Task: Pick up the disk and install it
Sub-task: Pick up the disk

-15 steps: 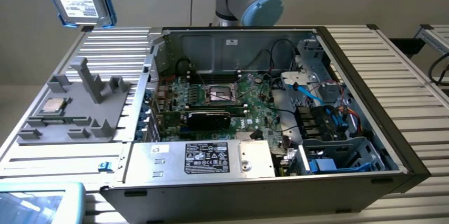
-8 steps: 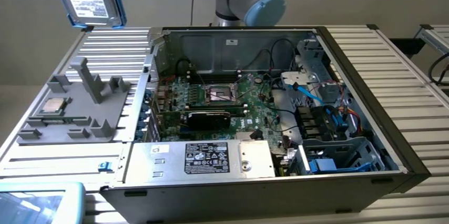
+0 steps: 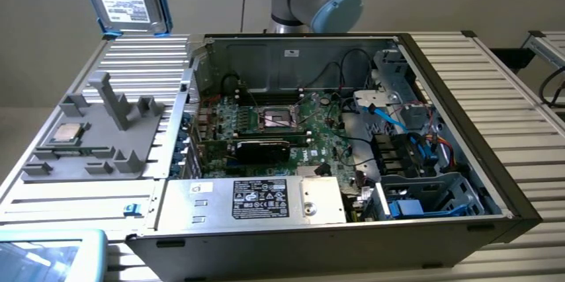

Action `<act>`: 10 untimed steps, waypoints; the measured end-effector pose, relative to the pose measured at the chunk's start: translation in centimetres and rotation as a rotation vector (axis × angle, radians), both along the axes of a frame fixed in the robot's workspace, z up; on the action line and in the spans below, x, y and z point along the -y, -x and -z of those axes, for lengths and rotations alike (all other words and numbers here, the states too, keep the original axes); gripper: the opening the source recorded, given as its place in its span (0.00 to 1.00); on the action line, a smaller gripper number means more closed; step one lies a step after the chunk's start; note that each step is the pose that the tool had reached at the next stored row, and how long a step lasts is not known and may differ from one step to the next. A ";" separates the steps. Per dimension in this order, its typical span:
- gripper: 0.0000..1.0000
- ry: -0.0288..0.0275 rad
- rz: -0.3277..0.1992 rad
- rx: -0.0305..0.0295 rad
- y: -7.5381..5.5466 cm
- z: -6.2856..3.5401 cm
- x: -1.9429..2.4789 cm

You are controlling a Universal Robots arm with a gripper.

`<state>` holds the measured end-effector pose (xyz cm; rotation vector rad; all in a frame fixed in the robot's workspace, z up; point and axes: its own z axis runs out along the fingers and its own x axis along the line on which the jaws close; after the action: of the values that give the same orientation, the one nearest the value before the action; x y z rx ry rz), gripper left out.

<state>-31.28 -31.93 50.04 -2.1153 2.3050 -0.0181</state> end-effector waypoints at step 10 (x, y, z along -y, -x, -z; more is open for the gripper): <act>0.37 -0.0074 0.000 0.0001 -3.4 -0.72 1.76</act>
<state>-27.86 -33.69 50.76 -2.1117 2.3014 -0.0097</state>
